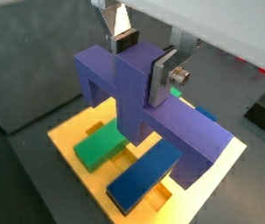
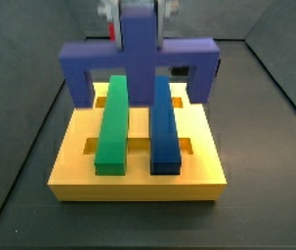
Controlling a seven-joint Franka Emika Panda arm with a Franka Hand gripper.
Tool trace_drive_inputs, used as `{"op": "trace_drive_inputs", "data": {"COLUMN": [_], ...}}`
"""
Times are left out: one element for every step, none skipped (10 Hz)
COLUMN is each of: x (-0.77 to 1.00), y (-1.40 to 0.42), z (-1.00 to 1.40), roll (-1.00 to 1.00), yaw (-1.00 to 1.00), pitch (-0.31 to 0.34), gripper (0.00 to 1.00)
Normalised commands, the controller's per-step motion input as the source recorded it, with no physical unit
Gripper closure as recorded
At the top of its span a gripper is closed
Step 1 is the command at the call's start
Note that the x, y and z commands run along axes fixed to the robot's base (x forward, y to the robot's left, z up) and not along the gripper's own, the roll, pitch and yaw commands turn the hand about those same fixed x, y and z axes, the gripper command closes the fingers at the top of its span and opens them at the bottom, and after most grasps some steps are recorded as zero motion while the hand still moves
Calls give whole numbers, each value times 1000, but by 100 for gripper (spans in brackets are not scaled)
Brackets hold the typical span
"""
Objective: Pick up the purple object. Move up. Place the purple object on the fixture. Regrasp the purple object. Move to above the board. Insert the purple object.
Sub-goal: Insert the purple object.
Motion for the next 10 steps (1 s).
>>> {"op": "trace_drive_inputs", "data": {"x": [9,89,37,6,-23,-163,-74,0,191,0], "y": [-66,-11,-94,-37,0,0,-29,-129,-194,-63], "z": [-294,-309,-237,-263,-329,-320,-277,-320,-251,-269], "roll": [0,-10,-37,-7,0,7,27,51,73,130], "yaw": [80,0,0,0,0,0,0,46,149,109], "pitch": [-74,-53,-86,-57,-51,-86,-123,-164,-124,-110], "gripper": [100,100,100,100,100,100,100,100,100,100]}}
